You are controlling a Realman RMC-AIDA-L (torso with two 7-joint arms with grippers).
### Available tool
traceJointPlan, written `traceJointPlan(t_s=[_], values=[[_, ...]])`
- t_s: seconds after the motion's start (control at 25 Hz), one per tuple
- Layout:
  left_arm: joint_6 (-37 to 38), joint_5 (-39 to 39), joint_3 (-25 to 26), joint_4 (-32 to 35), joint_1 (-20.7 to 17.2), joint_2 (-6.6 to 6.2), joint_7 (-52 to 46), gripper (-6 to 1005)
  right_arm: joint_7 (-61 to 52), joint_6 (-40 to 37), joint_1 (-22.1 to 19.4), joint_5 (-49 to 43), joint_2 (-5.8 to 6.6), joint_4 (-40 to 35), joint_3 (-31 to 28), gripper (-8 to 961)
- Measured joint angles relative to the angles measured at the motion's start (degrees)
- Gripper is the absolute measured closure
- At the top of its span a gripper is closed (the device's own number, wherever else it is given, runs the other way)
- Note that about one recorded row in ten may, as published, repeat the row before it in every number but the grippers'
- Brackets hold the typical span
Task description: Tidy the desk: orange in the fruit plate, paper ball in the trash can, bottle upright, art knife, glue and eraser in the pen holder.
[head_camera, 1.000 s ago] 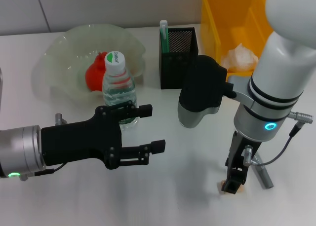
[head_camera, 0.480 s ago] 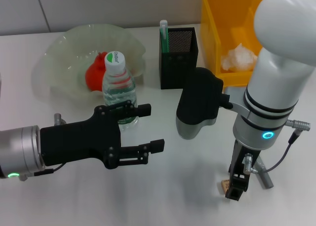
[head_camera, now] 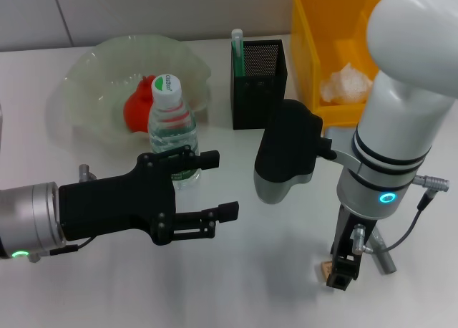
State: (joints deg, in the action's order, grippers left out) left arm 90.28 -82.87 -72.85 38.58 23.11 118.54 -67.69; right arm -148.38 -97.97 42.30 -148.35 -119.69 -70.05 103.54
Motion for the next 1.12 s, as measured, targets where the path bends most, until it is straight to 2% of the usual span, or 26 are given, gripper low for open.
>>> traceJointPlan(t_s=[0.48,0.72,0.96,1.12], values=[[0.03,0.08,-0.01,0.0,-0.06,0.03,0.1,186,-1.79,0.26,-0.02,0.1,-0.02,-0.16,1.49,526],[0.09,0.1,-0.01,0.0,-0.15,0.03,0.1,186,-2.2,0.5,-0.03,0.1,-0.01,-0.46,1.43,692],[0.15,0.1,0.08,0.0,-0.18,0.03,0.1,187,-2.56,0.66,-0.03,-0.2,-0.01,-0.72,0.92,693],[0.15,0.1,0.08,0.0,-0.18,0.03,0.1,187,-2.77,0.8,-0.46,-1.52,0.28,-3.11,-2.19,694]])
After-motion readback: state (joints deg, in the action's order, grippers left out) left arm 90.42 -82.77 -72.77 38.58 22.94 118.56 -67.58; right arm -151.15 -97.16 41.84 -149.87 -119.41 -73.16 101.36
